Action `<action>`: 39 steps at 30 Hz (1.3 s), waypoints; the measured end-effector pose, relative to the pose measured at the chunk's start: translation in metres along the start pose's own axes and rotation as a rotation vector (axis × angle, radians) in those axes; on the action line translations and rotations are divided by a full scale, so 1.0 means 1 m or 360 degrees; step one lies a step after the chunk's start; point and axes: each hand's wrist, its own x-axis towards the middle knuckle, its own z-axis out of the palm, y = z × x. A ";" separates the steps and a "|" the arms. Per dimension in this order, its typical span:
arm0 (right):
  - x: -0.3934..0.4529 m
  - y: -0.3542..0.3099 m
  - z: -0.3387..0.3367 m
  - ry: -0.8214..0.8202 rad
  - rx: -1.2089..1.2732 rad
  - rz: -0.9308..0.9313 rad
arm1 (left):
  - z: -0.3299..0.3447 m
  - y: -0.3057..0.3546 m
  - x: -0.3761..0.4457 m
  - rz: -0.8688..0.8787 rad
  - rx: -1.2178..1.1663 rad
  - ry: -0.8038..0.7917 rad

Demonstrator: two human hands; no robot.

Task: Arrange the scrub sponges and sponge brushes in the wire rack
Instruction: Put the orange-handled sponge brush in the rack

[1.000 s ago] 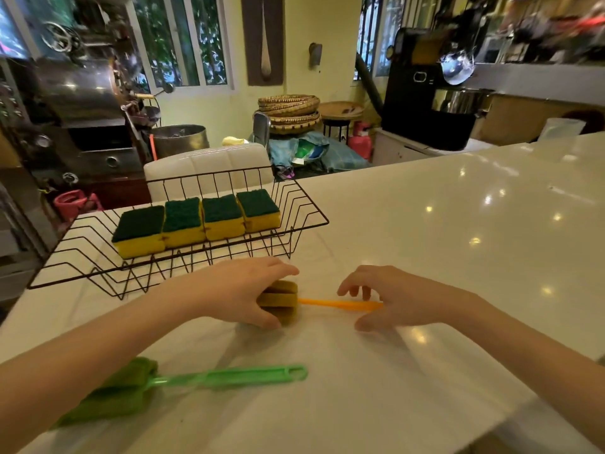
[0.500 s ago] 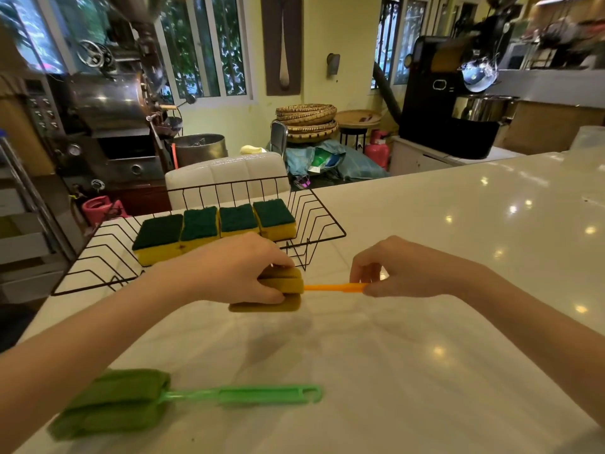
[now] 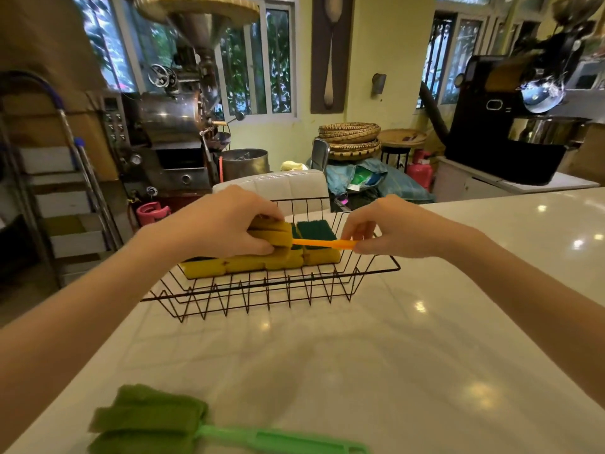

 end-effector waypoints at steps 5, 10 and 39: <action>0.039 -0.006 0.018 -0.0040 0.0022 -0.0074 | 0.012 -0.033 -0.002 -0.0180 0.0058 -0.0070; 0.071 -0.013 0.041 -0.0174 -0.0106 -0.0148 | 0.030 -0.061 -0.002 -0.0318 0.0120 -0.0152; 0.103 -0.029 0.080 -0.0651 -0.0003 -0.0170 | 0.071 -0.099 -0.009 -0.0521 0.0077 -0.0428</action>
